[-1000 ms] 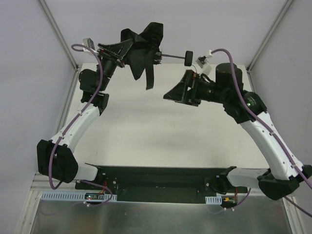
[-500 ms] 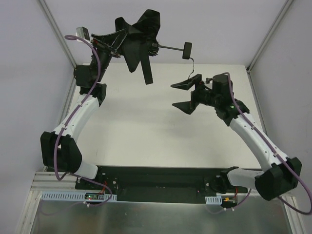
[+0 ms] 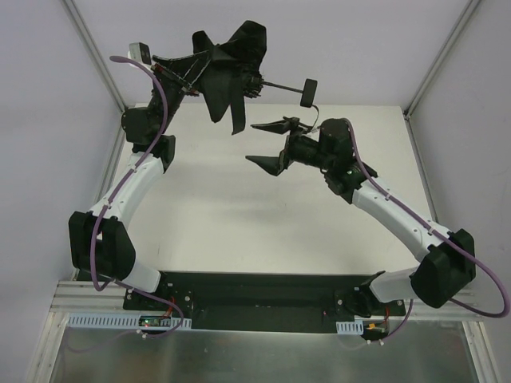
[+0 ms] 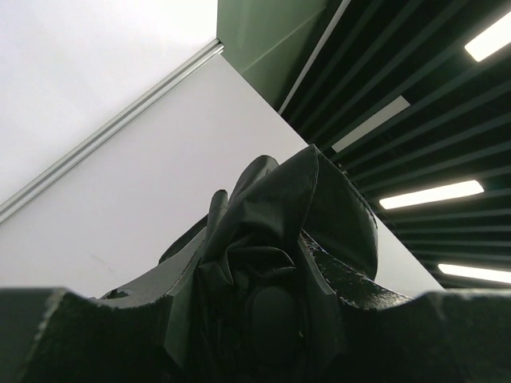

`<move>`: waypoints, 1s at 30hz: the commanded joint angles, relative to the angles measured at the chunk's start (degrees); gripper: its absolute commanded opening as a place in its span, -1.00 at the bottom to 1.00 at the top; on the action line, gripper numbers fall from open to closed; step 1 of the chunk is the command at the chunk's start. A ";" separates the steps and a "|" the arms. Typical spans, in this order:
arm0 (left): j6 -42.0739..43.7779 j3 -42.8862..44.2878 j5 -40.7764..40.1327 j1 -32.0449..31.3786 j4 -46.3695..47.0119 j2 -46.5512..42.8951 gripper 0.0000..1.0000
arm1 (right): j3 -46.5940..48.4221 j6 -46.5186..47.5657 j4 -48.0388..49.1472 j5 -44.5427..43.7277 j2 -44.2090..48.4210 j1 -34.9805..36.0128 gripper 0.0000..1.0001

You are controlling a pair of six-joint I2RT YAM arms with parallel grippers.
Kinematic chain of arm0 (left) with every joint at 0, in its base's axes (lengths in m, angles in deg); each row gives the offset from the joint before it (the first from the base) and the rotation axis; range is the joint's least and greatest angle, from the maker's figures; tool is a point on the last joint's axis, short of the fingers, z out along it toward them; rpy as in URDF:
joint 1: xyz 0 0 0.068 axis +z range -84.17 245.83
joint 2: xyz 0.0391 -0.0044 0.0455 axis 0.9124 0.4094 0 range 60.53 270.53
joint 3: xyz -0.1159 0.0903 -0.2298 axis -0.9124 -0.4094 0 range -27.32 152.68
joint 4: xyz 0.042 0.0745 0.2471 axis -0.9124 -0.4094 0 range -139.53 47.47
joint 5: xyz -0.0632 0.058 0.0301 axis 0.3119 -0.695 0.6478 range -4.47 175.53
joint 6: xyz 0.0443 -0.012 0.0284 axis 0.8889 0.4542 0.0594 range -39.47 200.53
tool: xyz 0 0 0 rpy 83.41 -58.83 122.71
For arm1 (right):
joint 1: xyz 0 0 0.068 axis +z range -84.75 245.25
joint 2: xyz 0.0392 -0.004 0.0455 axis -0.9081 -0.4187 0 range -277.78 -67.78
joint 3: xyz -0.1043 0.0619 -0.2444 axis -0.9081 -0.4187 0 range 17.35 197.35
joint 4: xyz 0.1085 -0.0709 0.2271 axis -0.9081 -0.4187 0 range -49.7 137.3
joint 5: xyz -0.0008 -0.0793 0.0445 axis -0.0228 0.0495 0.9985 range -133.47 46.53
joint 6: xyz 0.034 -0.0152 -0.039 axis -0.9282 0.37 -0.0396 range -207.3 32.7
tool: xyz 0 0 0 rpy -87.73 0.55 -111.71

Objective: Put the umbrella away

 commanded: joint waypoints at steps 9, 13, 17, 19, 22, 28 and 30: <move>-2.45 1.87 -0.06 -1.15 9.86 -0.61 -1.00 | 5.31 -12.08 3.91 0.14 -3.30 1.58 0.34; -2.45 0.82 0.12 -1.33 10.12 -1.05 -1.00 | 6.19 -12.17 4.62 0.23 -4.10 1.93 0.27; -2.45 0.20 0.20 -1.42 10.30 -1.32 -1.00 | 6.19 -12.52 4.97 0.23 -4.27 2.37 0.26; -2.54 0.20 0.38 -1.42 10.30 -1.32 -1.00 | 6.19 -13.13 5.85 0.05 -4.36 2.63 0.23; -2.63 0.03 0.64 -1.50 10.13 -1.41 -1.00 | 6.45 -13.57 6.38 -0.39 -4.45 2.98 0.18; -2.97 -1.46 0.73 -1.94 10.21 -1.93 -1.00 | 7.33 -14.37 9.62 -1.44 -5.59 3.69 -0.20; -3.15 -1.73 0.64 -2.21 10.56 -1.93 -1.00 | 7.24 -14.45 10.77 -1.88 -5.94 3.78 -0.44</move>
